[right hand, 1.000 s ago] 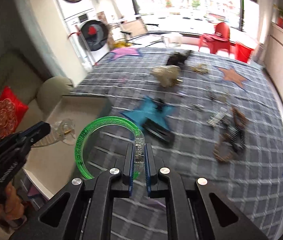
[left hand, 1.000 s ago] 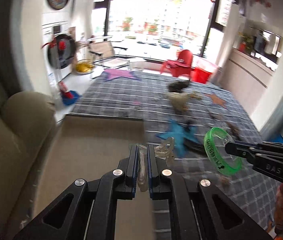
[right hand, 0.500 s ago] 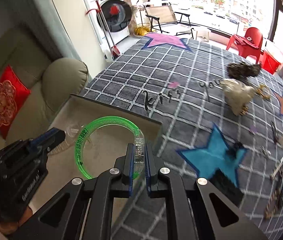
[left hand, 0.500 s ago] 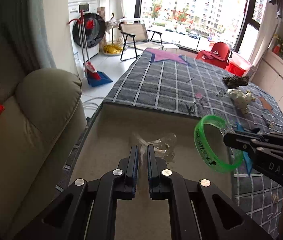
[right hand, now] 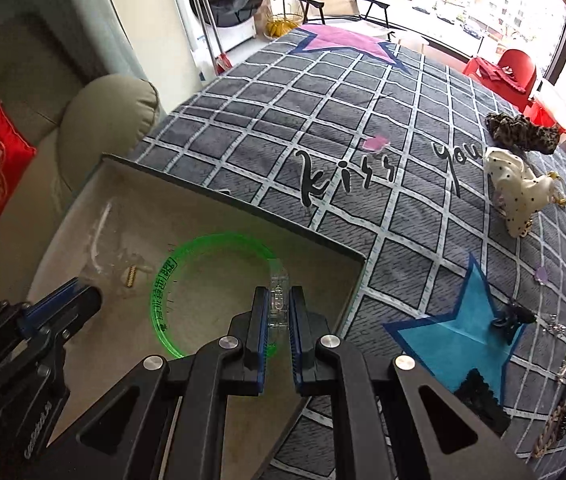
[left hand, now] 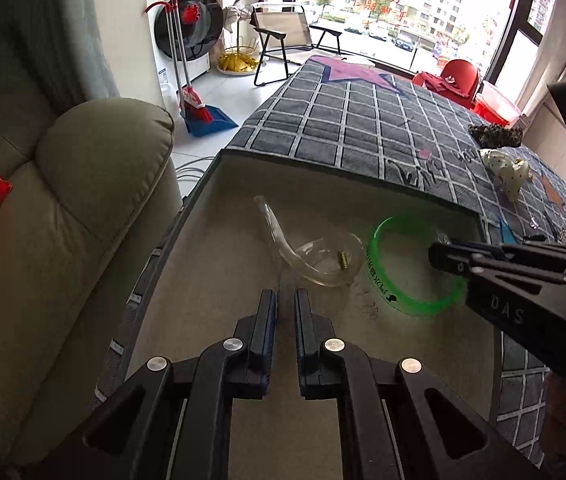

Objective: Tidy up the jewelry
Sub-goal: 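Carry both items into the beige tray and open both grippers to release them, then move both grippers back over the blanket toward the black hair accessories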

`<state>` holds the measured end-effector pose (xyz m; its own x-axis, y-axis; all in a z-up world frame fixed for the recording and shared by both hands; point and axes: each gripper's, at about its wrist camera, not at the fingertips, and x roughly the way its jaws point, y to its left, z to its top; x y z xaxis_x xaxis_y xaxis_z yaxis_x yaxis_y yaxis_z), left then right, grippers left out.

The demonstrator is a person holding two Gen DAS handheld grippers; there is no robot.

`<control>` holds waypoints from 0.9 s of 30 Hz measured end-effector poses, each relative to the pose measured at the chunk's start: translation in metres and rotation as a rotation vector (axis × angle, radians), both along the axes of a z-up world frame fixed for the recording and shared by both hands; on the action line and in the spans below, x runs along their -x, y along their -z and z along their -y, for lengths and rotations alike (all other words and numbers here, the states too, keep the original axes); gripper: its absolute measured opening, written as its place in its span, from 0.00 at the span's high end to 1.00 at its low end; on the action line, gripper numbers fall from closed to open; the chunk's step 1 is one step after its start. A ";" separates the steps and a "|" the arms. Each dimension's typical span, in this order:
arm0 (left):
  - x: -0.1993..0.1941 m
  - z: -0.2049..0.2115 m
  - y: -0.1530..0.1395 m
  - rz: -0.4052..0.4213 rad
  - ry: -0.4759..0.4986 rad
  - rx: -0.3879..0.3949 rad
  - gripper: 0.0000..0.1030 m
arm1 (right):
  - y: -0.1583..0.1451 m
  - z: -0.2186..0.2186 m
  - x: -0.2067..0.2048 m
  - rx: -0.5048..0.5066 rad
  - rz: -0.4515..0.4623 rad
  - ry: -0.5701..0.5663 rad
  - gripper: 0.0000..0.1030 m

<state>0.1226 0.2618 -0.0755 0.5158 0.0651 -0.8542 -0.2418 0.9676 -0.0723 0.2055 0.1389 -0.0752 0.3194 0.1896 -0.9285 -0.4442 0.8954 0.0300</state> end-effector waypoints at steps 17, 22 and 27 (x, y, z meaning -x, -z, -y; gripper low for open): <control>0.027 0.019 -0.023 0.066 -0.001 -0.087 0.00 | -0.048 0.056 0.025 -0.219 0.021 0.094 0.53; 0.039 0.028 -0.040 0.098 -0.008 -0.111 0.00 | -0.051 0.091 0.049 -0.257 0.003 0.141 0.49; 0.060 0.036 -0.063 0.156 -0.014 -0.111 0.00 | -0.053 0.132 0.077 -0.291 0.001 0.201 0.31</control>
